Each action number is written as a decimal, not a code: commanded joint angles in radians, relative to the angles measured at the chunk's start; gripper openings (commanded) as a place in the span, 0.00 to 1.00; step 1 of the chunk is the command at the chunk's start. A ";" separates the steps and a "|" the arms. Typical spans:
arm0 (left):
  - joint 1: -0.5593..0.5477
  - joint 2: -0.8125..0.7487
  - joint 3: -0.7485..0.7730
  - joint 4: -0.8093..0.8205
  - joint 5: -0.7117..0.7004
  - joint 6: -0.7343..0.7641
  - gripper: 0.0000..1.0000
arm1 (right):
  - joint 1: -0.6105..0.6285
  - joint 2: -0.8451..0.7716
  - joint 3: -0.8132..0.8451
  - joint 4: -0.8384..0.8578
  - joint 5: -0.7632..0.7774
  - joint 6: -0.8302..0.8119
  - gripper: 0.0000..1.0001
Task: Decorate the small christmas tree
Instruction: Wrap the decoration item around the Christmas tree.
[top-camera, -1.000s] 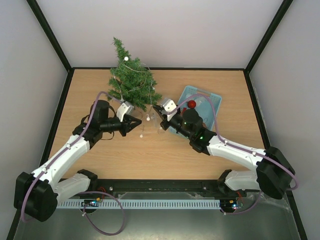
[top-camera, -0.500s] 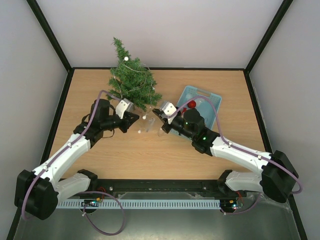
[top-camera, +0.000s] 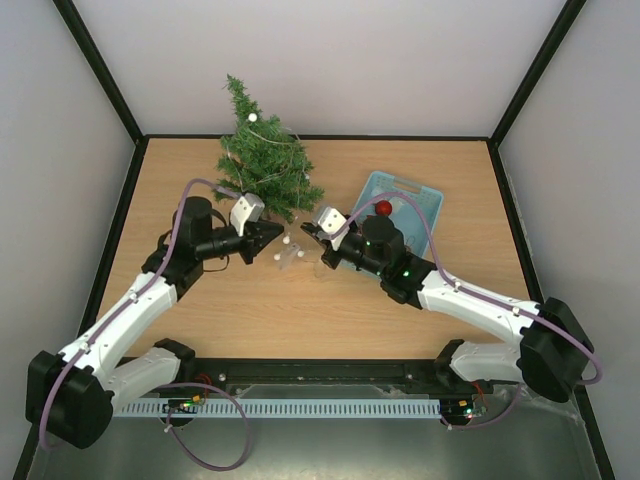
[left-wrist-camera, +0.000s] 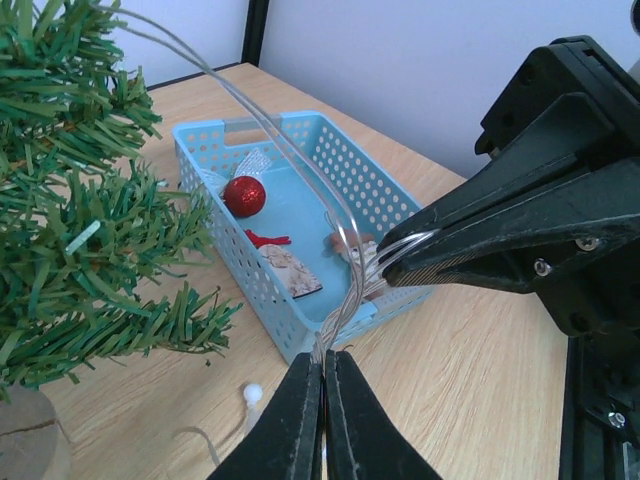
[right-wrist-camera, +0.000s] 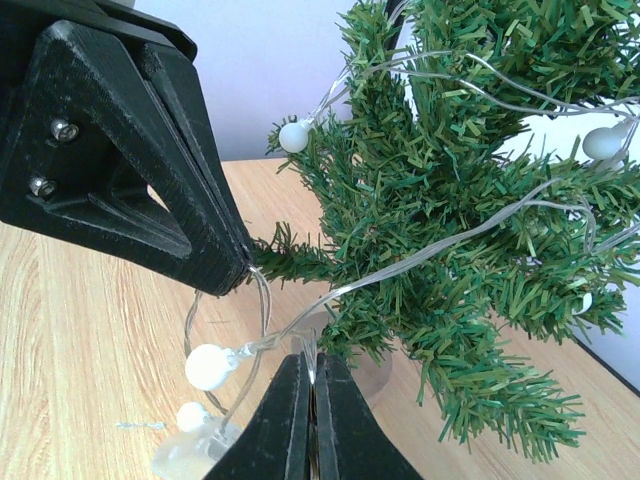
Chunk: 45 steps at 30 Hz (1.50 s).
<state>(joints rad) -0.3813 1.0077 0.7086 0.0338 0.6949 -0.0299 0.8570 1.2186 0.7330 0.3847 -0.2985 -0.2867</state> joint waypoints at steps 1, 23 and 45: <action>-0.001 -0.001 0.045 0.055 0.035 -0.006 0.02 | 0.003 0.005 0.046 -0.063 0.010 -0.054 0.02; -0.037 0.071 0.101 -0.127 -0.422 0.089 0.14 | 0.003 -0.020 0.003 0.093 -0.120 0.246 0.02; -0.051 -0.099 0.014 -0.121 -0.173 -0.025 0.57 | 0.003 0.020 0.045 0.108 -0.066 0.442 0.02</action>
<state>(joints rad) -0.4278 0.8799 0.7319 -0.0891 0.4274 -0.1162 0.8570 1.2438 0.7403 0.4545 -0.3779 0.1390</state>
